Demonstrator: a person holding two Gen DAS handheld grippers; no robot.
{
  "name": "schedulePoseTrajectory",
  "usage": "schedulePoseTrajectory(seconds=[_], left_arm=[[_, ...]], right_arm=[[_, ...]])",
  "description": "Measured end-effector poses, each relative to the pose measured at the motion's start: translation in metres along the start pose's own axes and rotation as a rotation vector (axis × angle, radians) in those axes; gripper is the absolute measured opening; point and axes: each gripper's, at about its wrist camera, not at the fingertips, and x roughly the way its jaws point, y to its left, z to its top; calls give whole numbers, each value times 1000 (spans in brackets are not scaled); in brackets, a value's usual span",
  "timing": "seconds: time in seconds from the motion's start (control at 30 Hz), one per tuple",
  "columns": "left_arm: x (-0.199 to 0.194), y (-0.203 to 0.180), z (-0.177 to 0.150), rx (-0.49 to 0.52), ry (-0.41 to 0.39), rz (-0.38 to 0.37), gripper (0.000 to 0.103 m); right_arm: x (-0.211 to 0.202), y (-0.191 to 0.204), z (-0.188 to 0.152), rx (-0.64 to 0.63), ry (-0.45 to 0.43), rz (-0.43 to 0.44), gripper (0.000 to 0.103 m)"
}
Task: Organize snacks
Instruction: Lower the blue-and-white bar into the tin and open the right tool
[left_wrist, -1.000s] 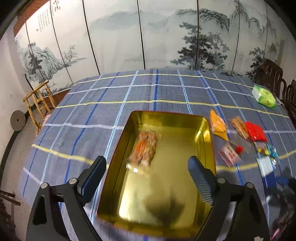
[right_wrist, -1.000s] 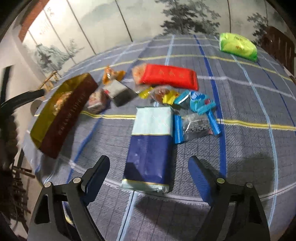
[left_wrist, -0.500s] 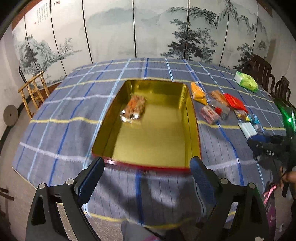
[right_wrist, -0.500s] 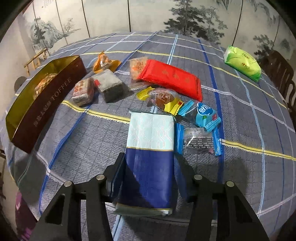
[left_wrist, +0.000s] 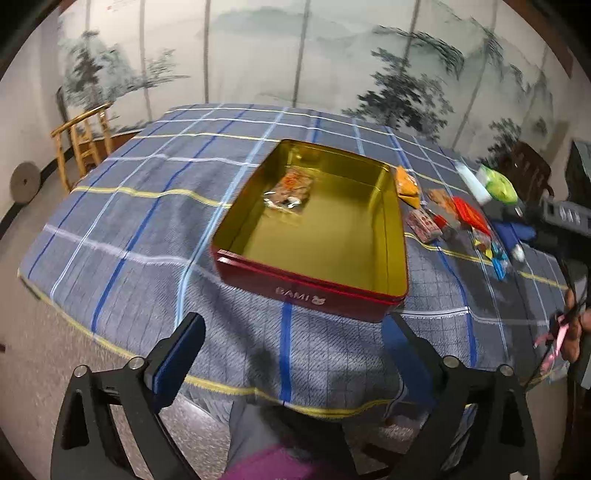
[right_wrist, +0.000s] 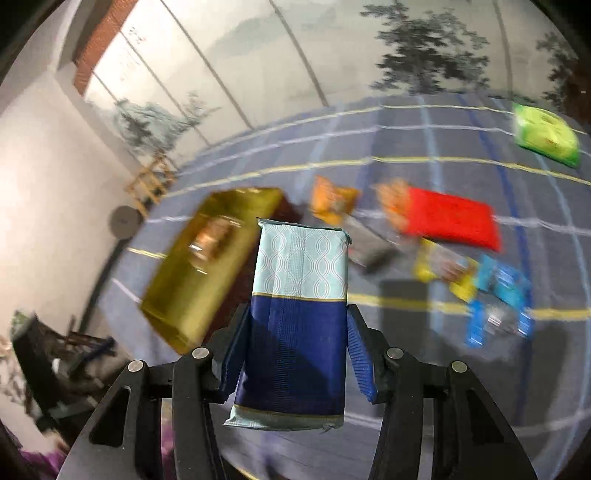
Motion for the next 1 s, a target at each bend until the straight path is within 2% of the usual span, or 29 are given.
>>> schedulePoseTrajectory(seconds=[0.2, 0.3, 0.43, 0.67, 0.87, 1.0], left_arm=[[-12, 1, -26, -20, -2, 113, 97], [-15, -3, -37, -8, 14, 96, 97], [-20, -1, -42, 5, 5, 133, 97], [-16, 10, -46, -29, 42, 152, 102], [-9, 20, -48, -68, 76, 135, 102], [-6, 20, -48, -59, 85, 124, 102]], right_arm=[[46, 53, 35, -30, 42, 79, 51], [77, 72, 48, -40, 74, 76, 51], [111, 86, 56, -43, 111, 50, 51], [156, 92, 61, -48, 159, -16, 51], [175, 87, 59, -25, 179, -60, 51], [181, 88, 59, -41, 172, -84, 51]])
